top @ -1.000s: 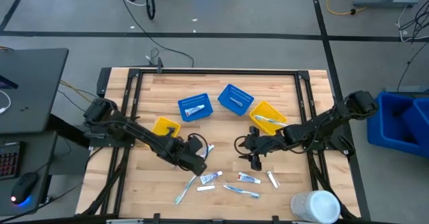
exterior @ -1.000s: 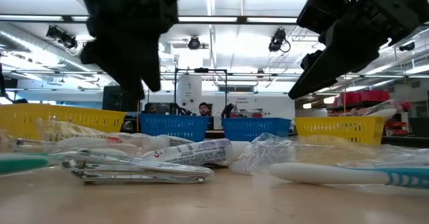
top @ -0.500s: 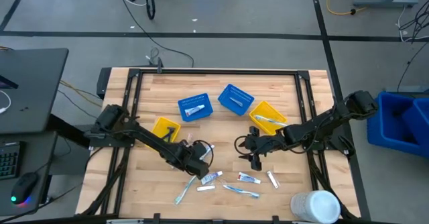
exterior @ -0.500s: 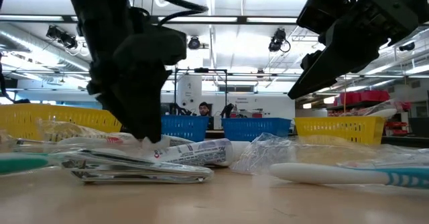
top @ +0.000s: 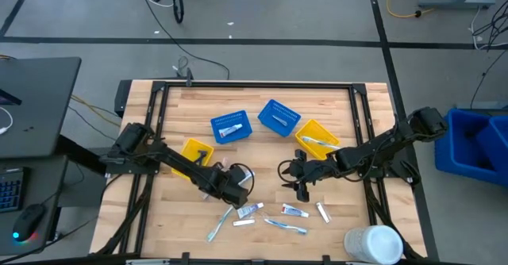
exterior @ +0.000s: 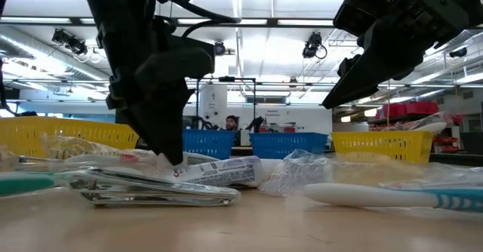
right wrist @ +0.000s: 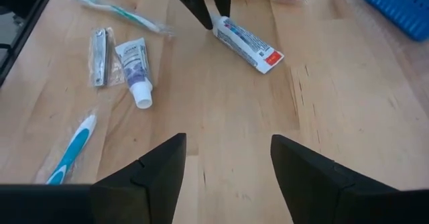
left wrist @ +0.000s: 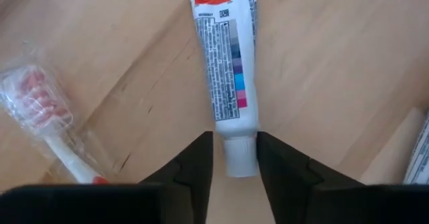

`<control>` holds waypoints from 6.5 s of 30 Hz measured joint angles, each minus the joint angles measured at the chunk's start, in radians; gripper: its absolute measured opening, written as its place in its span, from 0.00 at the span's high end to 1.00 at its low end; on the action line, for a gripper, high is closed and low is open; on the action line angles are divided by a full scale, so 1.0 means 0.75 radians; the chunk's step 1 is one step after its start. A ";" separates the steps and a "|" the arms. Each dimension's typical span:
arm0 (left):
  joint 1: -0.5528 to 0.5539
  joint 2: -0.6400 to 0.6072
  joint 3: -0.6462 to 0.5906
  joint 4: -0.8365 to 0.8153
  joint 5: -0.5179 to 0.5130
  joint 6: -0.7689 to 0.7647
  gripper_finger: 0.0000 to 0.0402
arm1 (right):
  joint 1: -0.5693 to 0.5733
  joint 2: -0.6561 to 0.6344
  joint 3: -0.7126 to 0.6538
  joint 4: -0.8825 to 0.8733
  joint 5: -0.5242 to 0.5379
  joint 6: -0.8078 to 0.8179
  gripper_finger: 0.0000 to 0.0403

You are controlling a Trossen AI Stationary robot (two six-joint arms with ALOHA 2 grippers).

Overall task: Pick & Place Travel size toiletries
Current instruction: Put the white toothpaste into the left blue bin, then put the silver nail cutter into the right blue bin

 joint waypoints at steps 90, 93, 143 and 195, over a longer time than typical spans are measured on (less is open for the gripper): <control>0.047 -0.441 0.022 -0.028 -0.058 0.472 0.66 | 0.004 0.000 -0.001 0.025 -0.029 0.040 0.36; -0.051 -0.440 0.022 0.069 -0.106 0.432 0.65 | 0.004 0.000 -0.001 0.033 -0.047 0.041 0.38; -0.328 -0.110 0.021 0.333 -0.203 0.133 0.64 | 0.185 0.371 0.002 0.753 -0.048 -0.118 0.40; 0.185 -0.113 0.021 -0.358 0.101 -0.316 0.64 | 0.112 0.193 0.292 -0.383 0.279 -0.181 0.38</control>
